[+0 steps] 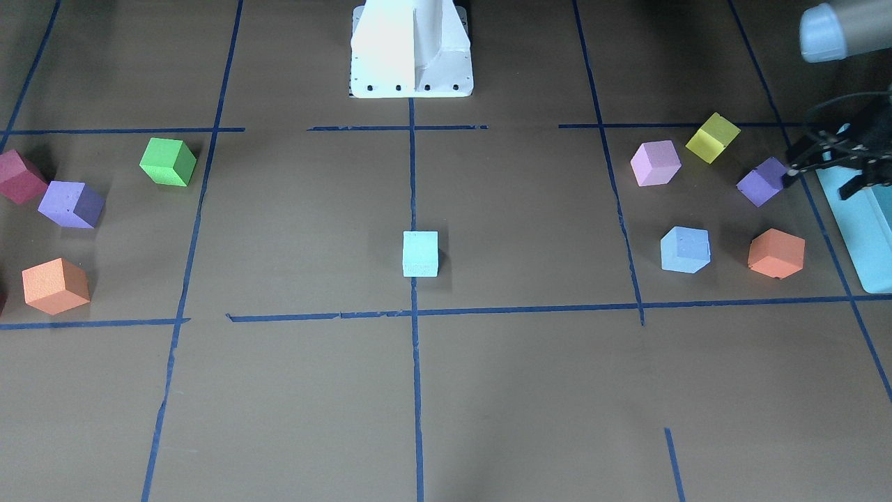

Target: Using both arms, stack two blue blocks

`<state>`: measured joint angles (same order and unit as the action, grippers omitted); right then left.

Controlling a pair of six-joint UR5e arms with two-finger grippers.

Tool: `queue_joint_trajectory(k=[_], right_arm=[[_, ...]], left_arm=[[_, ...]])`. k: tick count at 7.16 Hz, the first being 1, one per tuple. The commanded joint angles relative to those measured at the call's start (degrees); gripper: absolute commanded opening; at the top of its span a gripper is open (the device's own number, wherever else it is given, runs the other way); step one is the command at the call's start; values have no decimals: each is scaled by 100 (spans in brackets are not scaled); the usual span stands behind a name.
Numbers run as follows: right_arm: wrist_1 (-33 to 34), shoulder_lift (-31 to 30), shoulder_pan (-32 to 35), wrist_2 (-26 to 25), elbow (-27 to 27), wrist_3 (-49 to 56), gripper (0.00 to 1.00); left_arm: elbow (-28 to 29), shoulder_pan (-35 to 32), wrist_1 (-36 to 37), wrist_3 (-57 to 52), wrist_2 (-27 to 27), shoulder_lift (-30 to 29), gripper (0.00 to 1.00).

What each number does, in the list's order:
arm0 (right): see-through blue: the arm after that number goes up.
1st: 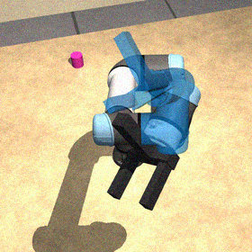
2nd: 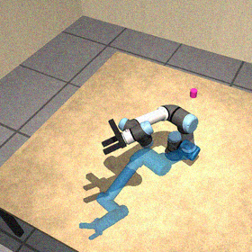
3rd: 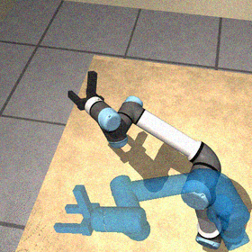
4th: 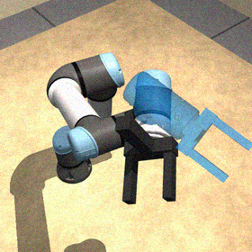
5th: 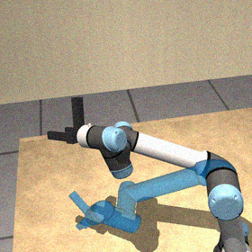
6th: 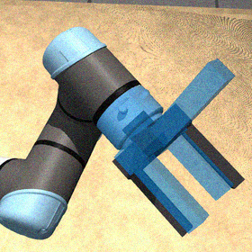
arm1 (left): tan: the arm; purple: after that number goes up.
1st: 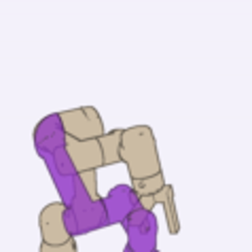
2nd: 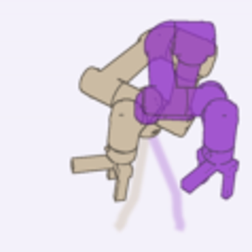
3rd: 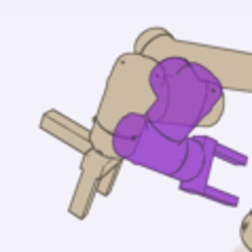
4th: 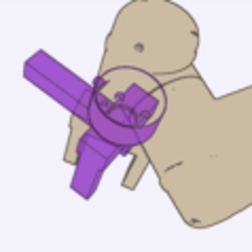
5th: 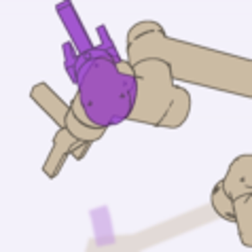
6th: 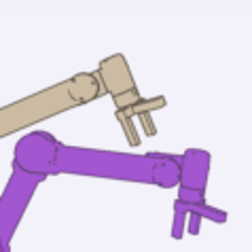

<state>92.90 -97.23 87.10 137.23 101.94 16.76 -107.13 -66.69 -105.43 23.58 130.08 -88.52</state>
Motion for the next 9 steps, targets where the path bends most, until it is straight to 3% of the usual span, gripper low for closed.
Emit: queue_joint_trajectory(k=[1, 3, 9], right_arm=[[0, 2, 0, -3, -16, 12, 100], [0, 2, 0, -3, -25, 12, 100], [0, 2, 0, -3, -43, 29, 100]], left_arm=[[400, 779, -276, 427, -465, -426, 100], [937, 789, -285, 541, -439, -884, 100], [1220, 1263, -294, 849, -466, -1061, 100]])
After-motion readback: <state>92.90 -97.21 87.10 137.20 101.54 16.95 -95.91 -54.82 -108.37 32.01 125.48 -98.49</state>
